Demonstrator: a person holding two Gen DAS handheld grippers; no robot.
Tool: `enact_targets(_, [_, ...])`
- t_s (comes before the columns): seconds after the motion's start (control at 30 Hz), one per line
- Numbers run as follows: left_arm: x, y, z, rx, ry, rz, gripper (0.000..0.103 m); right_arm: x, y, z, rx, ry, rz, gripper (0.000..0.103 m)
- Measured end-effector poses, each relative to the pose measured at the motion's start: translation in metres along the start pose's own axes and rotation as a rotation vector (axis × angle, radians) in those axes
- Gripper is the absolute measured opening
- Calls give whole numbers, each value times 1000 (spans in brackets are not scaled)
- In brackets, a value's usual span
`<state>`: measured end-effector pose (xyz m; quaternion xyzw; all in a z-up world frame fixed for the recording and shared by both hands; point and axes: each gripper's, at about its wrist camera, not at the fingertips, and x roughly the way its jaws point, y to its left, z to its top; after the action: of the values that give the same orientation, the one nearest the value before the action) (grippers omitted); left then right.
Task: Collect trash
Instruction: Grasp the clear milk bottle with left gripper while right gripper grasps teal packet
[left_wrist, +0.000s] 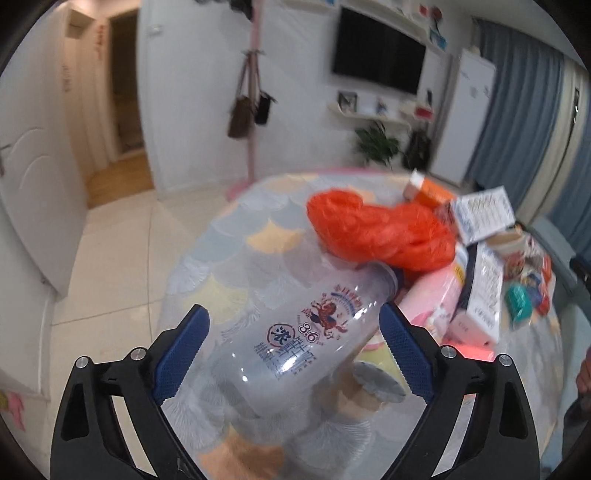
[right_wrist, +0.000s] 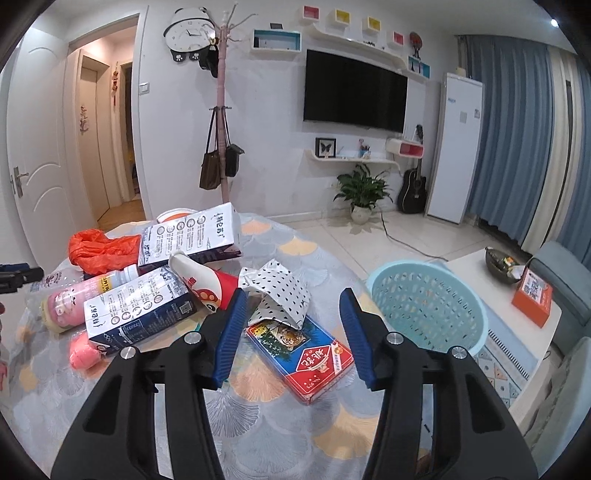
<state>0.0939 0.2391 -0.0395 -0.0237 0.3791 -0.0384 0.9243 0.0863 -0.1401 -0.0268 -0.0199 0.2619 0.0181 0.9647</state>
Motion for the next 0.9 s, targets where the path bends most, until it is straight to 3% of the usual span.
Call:
enact_targets(0.13, [16, -11, -6, 78, 91, -7, 86, 7, -2, 0, 3, 17, -5, 49])
enact_targets(0.27, [17, -24, -13, 120, 181, -71, 82, 17, -8, 0, 16, 41, 0, 49])
enact_targets(0.4, [24, -36, -16, 144, 223, -89, 81, 27, -14, -1, 33, 67, 17, 49])
enact_targets(0.47, [35, -37, -12, 132, 227, -72, 79, 30, -15, -1, 35, 74, 28, 49])
enact_targets(0.67, [50, -33, -14, 42, 226, -106, 54, 30, -5, -4, 5, 103, 99, 58])
enact_targets(0.77, [37, -35, -19, 29, 194, -60, 54, 35, 6, -8, 8, 143, 165, 58])
enact_targets(0.9, [17, -36, -32, -24, 143, -56, 54, 51, 20, -16, 27, 222, 239, 58])
